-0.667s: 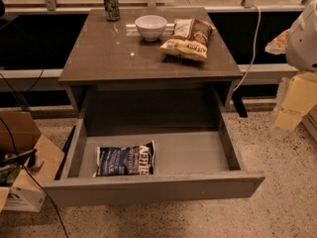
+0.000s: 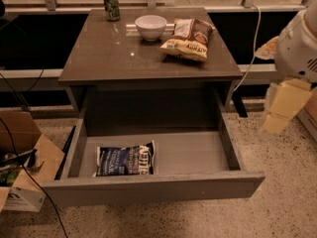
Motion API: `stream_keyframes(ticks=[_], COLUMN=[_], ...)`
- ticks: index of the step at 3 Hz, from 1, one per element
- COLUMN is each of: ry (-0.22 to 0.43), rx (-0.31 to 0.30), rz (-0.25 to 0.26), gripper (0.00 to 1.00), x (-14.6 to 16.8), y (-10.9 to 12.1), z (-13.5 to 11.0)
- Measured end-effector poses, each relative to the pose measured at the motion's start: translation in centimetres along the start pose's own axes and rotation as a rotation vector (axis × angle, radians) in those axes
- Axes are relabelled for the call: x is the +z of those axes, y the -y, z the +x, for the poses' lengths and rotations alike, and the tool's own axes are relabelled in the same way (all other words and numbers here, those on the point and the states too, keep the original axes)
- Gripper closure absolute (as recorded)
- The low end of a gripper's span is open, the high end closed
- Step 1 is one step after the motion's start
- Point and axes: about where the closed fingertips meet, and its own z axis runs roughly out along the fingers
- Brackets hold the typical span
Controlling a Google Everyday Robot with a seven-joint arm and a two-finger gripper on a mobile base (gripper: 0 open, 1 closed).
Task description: Pick blue chip bag from top drawer and place on counter
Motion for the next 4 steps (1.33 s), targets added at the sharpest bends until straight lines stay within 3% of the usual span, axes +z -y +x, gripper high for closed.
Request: stream_keyframes(ticks=[1, 3, 4], ry=[0.073, 0.103, 0.184], rx=[-0.002, 0.032, 0.041], rz=[-0.023, -0.026, -0.053], gripper=[0.00, 0.00, 0.00], x=[3.9, 5.4, 8.4], y=[0.4, 0.6, 0.6], z=[-1.2, -2.2, -4.7])
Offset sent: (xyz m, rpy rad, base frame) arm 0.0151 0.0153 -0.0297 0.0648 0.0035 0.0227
